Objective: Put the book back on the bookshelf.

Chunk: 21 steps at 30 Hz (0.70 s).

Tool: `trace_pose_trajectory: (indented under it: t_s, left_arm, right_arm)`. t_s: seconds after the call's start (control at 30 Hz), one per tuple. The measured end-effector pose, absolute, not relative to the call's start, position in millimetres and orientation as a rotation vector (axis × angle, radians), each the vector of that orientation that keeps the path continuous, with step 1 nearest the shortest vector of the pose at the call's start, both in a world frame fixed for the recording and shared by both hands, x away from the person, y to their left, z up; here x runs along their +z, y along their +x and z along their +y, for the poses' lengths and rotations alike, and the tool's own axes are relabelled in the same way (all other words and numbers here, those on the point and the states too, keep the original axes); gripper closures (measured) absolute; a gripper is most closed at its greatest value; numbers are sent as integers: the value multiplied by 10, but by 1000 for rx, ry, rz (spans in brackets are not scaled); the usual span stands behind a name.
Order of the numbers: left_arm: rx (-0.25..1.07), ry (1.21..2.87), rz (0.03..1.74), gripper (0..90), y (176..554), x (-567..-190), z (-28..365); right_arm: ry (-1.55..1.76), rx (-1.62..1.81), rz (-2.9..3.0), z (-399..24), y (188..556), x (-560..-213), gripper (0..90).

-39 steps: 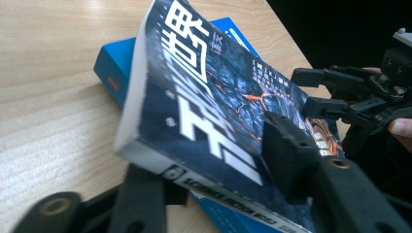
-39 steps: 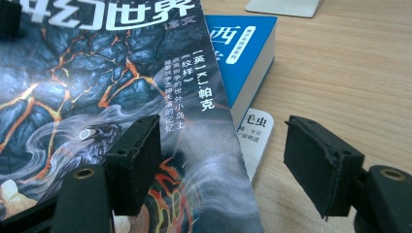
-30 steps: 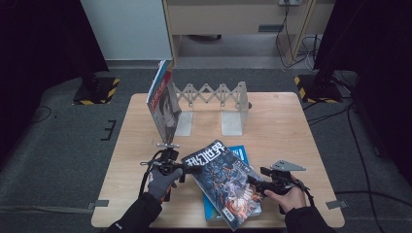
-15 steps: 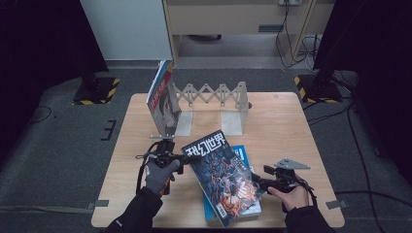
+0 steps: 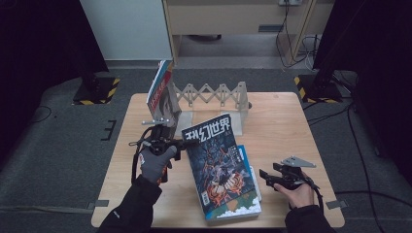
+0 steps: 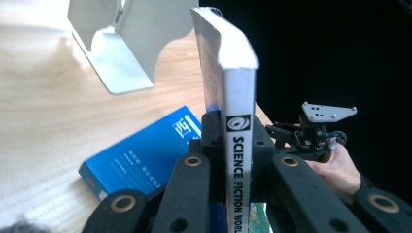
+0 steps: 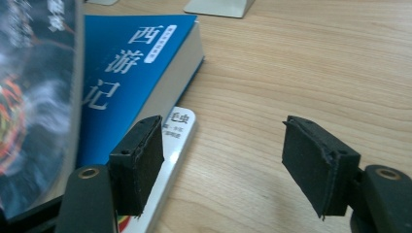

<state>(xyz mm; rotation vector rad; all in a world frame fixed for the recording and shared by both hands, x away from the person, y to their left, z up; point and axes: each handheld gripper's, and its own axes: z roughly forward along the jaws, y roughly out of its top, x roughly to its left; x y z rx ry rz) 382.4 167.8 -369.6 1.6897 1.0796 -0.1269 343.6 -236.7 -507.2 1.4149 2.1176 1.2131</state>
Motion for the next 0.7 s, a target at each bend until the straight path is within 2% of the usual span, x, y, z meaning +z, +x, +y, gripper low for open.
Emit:
trace_pose_trajectory:
  t_s: [0.47, 0.7]
  left_arm:
    - [56, 1657, 1015, 824, 3782, -3127, 1728]
    - [171, 1650, 1010, 823, 3769, -2888, 1784]
  right_arm:
    - [1418, 1093, 2109, -2485, 3507, -5117, 310]
    - [1453, 1004, 2113, -2531, 3546, -5193, 249]
